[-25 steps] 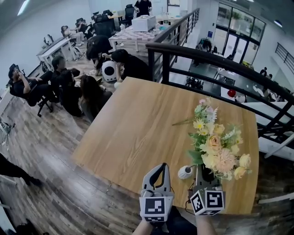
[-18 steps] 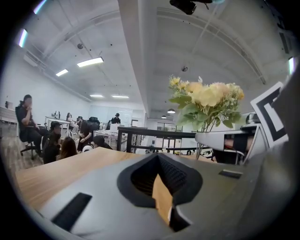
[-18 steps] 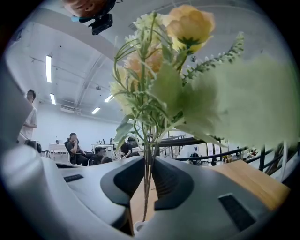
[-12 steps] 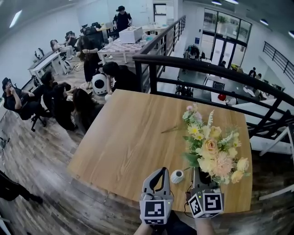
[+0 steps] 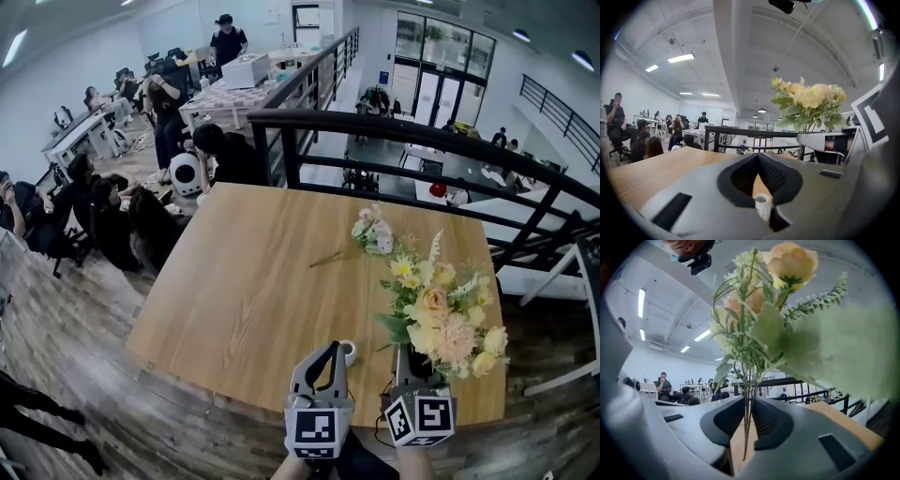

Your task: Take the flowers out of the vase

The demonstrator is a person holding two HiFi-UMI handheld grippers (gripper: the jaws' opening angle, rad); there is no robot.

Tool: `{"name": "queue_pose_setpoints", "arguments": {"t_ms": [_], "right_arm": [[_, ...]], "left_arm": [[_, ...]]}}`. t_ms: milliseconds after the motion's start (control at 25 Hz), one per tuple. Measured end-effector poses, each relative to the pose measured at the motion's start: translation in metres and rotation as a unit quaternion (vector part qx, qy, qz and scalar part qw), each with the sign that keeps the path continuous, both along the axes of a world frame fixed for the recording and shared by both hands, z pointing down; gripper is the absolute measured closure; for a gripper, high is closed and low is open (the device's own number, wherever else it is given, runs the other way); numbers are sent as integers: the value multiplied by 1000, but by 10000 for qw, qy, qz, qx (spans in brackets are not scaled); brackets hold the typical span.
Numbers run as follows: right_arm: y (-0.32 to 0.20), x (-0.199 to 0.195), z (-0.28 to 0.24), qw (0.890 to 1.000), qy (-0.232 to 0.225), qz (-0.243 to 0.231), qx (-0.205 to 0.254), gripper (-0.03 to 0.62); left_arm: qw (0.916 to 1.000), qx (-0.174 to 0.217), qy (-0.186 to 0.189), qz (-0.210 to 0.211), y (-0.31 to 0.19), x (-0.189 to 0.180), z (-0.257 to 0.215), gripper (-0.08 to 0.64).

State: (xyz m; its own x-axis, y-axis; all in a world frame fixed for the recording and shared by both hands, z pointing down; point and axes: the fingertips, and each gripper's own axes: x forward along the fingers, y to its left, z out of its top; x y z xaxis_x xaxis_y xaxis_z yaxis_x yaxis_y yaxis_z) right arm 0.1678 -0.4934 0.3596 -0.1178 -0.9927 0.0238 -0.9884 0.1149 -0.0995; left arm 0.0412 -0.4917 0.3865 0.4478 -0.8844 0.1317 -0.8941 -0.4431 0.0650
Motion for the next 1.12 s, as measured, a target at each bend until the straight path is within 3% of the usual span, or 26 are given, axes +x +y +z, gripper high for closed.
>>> {"name": "queue_pose_setpoints", "arguments": {"t_ms": [520,1120], "right_arm": [[15,26,38,9983,-36,464,-352,523],[33,28,72,9961,-122,500,-723,525]], "left_arm": [[9996,-26,-20,271,-1,13,12,535],[9989,-168,-116,411,11,22,25,535]]}}
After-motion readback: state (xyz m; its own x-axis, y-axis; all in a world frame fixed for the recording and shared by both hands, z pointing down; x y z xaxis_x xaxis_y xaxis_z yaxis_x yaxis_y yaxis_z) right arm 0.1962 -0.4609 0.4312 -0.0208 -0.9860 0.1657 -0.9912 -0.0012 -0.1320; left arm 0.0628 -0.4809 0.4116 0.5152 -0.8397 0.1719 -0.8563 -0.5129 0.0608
